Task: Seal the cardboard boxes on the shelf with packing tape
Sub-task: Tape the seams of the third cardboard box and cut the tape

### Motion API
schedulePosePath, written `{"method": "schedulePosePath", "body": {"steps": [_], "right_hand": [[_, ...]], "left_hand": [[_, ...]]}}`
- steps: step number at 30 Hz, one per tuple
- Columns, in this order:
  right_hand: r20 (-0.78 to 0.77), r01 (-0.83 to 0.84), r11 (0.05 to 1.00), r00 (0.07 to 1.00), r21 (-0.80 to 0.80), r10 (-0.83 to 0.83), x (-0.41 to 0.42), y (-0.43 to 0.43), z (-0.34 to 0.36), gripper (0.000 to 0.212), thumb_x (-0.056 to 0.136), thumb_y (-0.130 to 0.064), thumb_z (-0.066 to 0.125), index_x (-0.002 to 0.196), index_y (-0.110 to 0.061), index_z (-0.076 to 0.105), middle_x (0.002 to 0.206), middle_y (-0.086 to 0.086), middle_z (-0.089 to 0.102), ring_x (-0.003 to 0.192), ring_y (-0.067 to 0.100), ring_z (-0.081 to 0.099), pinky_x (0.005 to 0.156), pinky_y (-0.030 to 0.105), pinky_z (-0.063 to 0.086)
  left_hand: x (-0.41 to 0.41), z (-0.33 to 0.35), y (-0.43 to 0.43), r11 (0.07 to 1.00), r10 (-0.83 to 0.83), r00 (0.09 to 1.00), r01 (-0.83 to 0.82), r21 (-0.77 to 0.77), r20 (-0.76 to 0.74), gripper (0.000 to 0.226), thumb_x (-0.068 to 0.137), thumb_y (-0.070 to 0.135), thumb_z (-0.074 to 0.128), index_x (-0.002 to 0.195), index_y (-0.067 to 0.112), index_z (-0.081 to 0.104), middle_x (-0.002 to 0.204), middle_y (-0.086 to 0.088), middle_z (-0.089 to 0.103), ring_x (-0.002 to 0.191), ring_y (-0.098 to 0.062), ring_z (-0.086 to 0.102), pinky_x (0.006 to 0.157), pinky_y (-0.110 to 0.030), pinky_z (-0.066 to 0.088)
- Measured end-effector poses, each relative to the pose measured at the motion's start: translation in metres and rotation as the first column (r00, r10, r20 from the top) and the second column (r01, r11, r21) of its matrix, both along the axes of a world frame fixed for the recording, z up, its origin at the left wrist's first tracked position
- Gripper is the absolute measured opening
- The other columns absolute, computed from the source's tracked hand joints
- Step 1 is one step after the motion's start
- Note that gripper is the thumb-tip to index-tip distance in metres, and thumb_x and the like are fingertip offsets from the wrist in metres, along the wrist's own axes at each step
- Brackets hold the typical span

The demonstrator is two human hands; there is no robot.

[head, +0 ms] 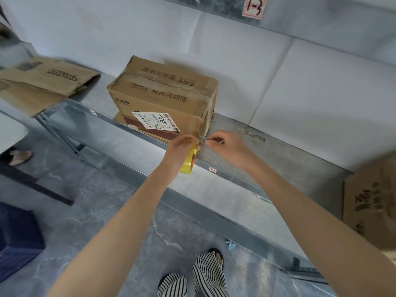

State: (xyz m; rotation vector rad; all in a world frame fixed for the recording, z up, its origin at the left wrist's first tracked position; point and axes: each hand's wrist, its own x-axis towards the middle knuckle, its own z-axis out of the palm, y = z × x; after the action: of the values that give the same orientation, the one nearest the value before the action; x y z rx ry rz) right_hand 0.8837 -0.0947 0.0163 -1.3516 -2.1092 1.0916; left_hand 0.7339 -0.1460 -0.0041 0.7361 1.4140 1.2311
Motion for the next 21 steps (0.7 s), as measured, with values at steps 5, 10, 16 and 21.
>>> {"method": "schedulePosePath", "body": {"steps": [5, 10, 16, 21], "right_hand": [[-0.004, -0.029, 0.999, 1.000, 0.045, 0.029, -0.008, 0.004, 0.001, 0.011, 0.091, -0.022, 0.060, 0.084, -0.018, 0.068, 0.068, -0.019, 0.060, 0.062, -0.012, 0.051, 0.057, 0.003, 0.035], [-0.039, -0.029, 0.997, 0.999, 0.075, 0.032, -0.008, 0.007, 0.000, 0.016, 0.089, -0.016, 0.061, 0.075, -0.019, 0.068, 0.058, -0.025, 0.060, 0.057, -0.008, 0.049, 0.056, 0.007, 0.035], [0.028, -0.018, 0.999, 0.999, 0.039, 0.017, 0.012, 0.018, -0.009, 0.003, 0.087, -0.019, 0.066, 0.086, -0.017, 0.067, 0.081, -0.004, 0.065, 0.071, 0.006, 0.058, 0.062, 0.011, 0.039], [0.166, 0.101, 0.992, 0.980, 0.073, -0.112, 0.056, 0.033, -0.045, 0.010, 0.090, -0.019, 0.062, 0.088, -0.011, 0.066, 0.085, 0.005, 0.065, 0.076, 0.019, 0.056, 0.062, 0.020, 0.038]], "left_hand": [[0.000, 0.001, -0.001, 1.000, -0.013, 1.000, 0.013, 0.010, -0.004, 0.023, 0.090, 0.003, 0.046, 0.075, 0.014, 0.061, 0.073, -0.007, 0.061, 0.038, -0.010, 0.049, 0.042, -0.018, 0.042], [-0.001, 0.001, 0.001, 1.000, -0.022, 0.999, 0.022, 0.014, -0.027, 0.026, 0.093, 0.005, 0.045, 0.076, 0.015, 0.062, 0.070, -0.005, 0.061, 0.041, -0.007, 0.050, 0.041, -0.018, 0.041], [-0.005, 0.000, 0.005, 1.000, -0.011, 0.997, 0.010, -0.018, -0.071, 0.024, 0.094, 0.007, 0.048, 0.077, 0.016, 0.062, 0.073, -0.006, 0.062, 0.039, -0.008, 0.050, 0.040, -0.018, 0.042], [-0.006, -0.001, 0.007, 1.000, -0.004, 0.995, 0.005, 0.010, -0.095, 0.023, 0.094, 0.007, 0.049, 0.077, 0.015, 0.062, 0.076, -0.008, 0.062, 0.039, -0.007, 0.050, 0.040, -0.017, 0.041]]}}
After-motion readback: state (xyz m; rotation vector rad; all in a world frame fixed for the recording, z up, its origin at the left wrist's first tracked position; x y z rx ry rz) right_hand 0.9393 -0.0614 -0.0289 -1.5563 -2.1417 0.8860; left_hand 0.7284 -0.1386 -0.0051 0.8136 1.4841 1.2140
